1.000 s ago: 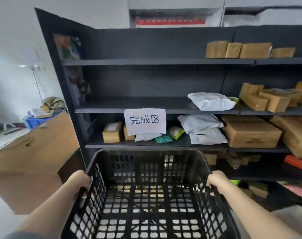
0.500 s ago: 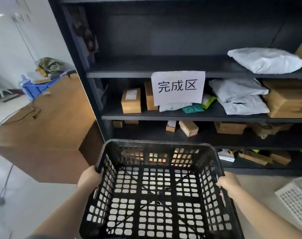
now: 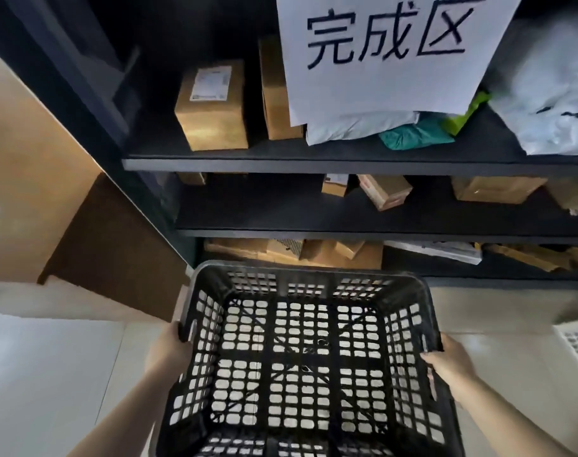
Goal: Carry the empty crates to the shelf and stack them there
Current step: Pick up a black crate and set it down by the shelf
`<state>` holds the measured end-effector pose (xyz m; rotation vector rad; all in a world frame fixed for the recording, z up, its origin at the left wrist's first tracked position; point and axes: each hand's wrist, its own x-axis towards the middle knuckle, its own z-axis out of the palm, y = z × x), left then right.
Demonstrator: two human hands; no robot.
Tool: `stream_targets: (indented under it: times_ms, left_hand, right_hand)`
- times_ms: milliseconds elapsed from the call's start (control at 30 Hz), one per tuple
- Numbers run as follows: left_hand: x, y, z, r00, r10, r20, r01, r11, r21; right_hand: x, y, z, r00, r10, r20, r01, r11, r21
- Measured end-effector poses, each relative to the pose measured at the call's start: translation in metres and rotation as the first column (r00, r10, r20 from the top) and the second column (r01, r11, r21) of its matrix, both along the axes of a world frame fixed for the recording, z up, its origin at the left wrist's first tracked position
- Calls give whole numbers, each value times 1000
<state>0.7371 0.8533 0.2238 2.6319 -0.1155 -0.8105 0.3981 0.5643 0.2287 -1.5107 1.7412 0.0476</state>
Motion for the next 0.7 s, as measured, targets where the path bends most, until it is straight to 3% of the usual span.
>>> stream_targets:
  times_ms: [333, 700]
  left_hand:
    - [50, -78, -198, 999, -23, 42, 20, 997, 78]
    - [80, -90, -386, 999, -1, -43, 6, 994, 105]
  right_hand:
    - [54, -80, -203, 996, -92, 12, 92, 995, 33]
    - [78, -83, -406, 993, -119, 5, 119, 991, 57]
